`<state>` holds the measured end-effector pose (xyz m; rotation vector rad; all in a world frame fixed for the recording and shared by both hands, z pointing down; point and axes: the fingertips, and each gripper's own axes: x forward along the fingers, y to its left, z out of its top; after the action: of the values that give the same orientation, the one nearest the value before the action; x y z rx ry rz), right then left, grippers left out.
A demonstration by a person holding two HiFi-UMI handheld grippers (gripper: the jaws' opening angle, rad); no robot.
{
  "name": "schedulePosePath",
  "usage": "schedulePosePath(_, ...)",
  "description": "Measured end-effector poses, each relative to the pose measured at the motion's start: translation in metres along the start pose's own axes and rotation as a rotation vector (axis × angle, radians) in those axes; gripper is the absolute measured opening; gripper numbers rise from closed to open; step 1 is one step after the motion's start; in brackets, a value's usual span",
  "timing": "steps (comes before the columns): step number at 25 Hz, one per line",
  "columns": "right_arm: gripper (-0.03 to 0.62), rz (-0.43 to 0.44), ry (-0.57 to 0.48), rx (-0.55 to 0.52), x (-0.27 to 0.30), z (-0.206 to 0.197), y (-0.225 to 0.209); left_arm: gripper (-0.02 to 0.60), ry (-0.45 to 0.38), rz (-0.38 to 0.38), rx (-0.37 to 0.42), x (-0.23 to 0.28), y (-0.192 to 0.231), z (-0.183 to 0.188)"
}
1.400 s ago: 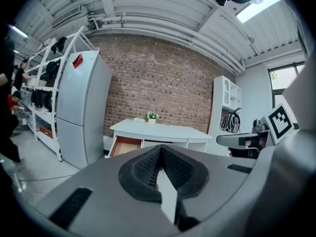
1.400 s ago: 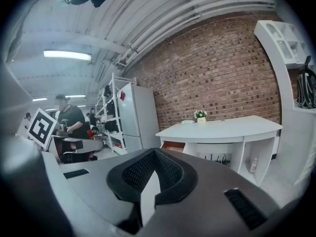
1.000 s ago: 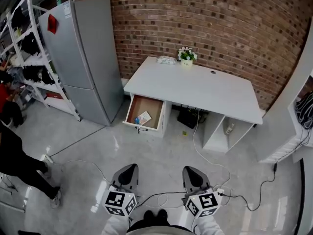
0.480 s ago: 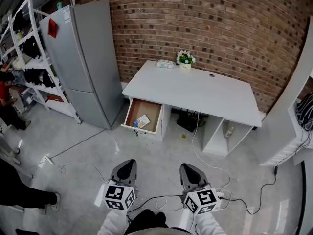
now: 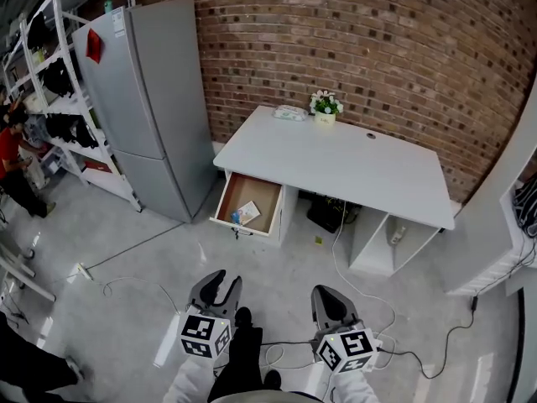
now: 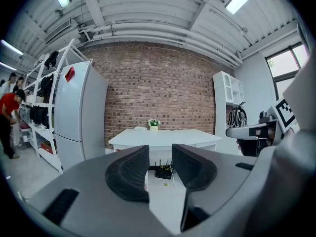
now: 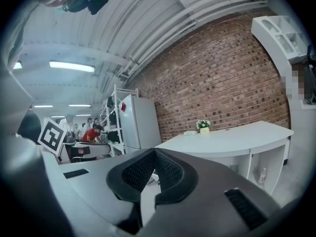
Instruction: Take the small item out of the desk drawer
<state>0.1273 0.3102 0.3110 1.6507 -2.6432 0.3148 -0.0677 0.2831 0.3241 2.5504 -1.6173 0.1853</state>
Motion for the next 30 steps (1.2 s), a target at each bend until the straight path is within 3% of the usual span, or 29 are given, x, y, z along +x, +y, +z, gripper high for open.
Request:
schedulePosePath(5,0.026,-0.014,0.002,0.022,0.035,0.001,-0.014,0.201,0.013,-0.006,0.003,0.033,0.023,-0.001)
schedulePosePath(22,0.026,-0.067,0.03,0.039,0.287,0.023,-0.035,0.249,0.085,-0.106,-0.007,0.224,0.191,-0.012)
schedulePosePath(30,0.026,-0.113,0.076,0.036,0.366,0.022,-0.039,0.256,0.133,-0.15,-0.029,0.288,0.251,-0.027)
